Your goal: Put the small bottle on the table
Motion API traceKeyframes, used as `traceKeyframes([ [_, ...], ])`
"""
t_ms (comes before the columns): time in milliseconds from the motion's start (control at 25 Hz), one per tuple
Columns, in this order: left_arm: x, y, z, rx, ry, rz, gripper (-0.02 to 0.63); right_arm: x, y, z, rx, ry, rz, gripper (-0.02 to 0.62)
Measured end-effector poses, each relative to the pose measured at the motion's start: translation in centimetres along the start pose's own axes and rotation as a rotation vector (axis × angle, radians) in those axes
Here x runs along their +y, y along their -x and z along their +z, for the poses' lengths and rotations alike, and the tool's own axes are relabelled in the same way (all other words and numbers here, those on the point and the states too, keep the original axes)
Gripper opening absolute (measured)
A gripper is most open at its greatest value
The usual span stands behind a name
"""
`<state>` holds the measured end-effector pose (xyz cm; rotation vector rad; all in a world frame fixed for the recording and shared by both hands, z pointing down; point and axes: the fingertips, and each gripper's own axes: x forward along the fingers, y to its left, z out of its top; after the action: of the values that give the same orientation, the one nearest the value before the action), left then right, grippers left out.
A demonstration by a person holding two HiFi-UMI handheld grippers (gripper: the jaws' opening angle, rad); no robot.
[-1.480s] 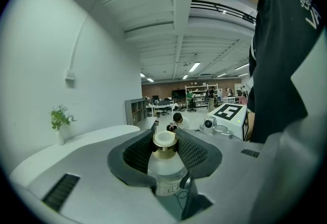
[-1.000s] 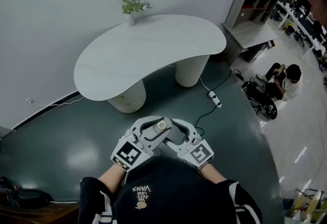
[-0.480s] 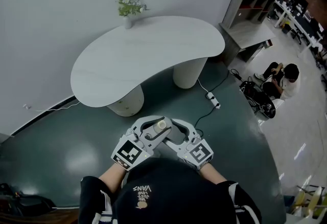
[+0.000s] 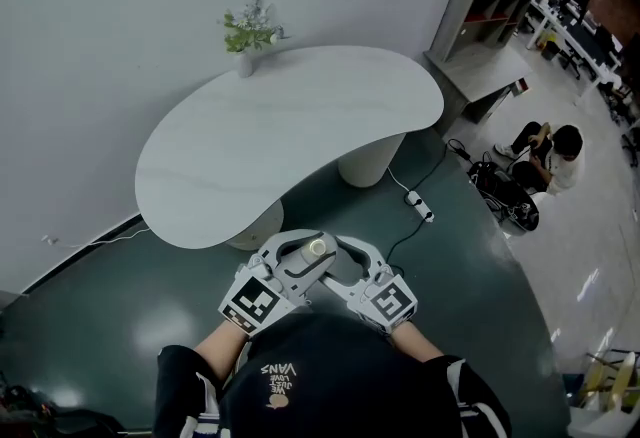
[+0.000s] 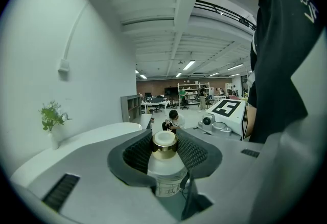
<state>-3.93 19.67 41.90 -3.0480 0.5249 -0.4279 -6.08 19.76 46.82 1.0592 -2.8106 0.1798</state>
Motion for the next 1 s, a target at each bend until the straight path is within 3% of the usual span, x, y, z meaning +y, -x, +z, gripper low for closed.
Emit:
traceKeyframes([
  [200, 4.8, 0.3, -0.9, 0.006, -0.007, -0.028, 0.160, -1.7, -4.7, -0.2, -0.056, 0.019, 0.008, 0.261],
  [560, 11.4, 1.4, -2.7, 0.022, -0.039, -0.065, 0.160, -3.8, -11.4, -0.1, -0.045, -0.004, -0.032, 0.259],
  [1000, 16.0, 1.1, -4.2, 0.030, 0.003, -0.026, 0.160, -5.8, -15.5, -0.1, -0.022, -0.023, 0.006, 0.261],
])
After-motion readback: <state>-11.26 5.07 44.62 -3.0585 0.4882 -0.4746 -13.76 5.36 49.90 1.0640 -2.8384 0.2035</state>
